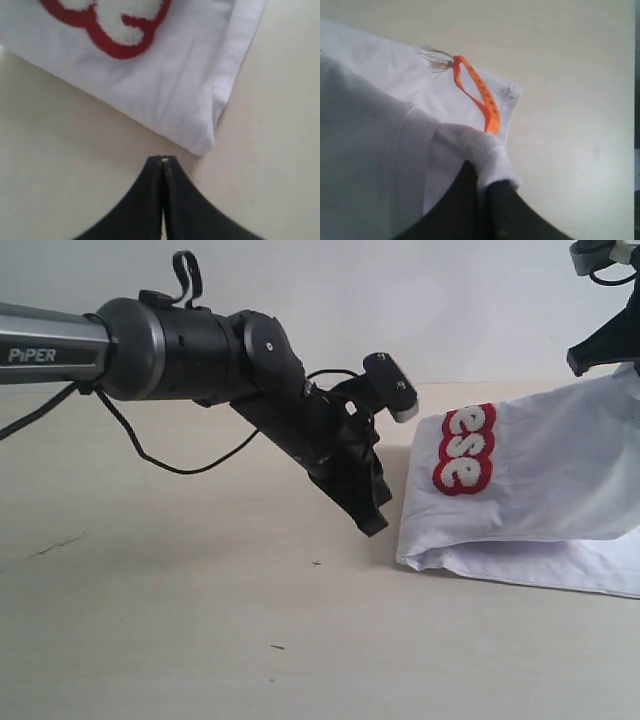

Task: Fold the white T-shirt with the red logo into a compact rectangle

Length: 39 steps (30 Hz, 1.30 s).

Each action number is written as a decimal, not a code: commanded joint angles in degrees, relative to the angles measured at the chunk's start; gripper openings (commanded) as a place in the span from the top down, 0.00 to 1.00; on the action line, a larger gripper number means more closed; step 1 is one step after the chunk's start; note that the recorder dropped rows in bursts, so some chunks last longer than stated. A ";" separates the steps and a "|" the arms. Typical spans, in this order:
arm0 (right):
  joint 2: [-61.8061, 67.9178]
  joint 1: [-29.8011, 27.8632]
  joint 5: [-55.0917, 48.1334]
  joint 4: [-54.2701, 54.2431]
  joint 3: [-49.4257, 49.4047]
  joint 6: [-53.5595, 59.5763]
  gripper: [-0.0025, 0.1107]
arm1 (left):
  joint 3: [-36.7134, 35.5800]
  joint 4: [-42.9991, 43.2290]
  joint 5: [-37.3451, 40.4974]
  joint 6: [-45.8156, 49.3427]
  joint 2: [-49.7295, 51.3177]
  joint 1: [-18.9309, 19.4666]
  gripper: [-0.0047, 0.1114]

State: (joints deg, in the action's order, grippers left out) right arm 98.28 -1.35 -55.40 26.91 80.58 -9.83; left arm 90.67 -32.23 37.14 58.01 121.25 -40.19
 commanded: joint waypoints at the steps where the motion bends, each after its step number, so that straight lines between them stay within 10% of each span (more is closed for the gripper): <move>1: -0.25 -0.03 1.02 1.63 0.36 -2.26 0.86 | -0.06 0.36 -0.19 -1.68 -2.69 0.96 0.96; 9: -0.25 -0.03 -0.20 5.69 0.36 -8.14 0.58 | -0.06 3.05 0.83 -8.05 -8.07 4.06 0.96; 16: 2.57 -0.03 5.18 -22.01 0.36 13.29 0.97 | -2.47 3.01 0.86 -11.13 -14.03 8.42 0.96; 23: 12.88 0.71 6.12 -36.61 0.36 21.48 0.98 | -7.20 -0.32 -2.20 -12.29 -21.61 13.08 0.96; 39: 29.60 26.45 12.22 -41.77 2.24 25.43 0.98 | -10.00 -2.47 -5.09 -12.29 -29.69 15.63 0.96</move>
State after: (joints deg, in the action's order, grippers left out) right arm 125.32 21.06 -39.54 -9.81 82.82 13.28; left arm 80.86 -33.98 32.84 46.03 92.26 -24.73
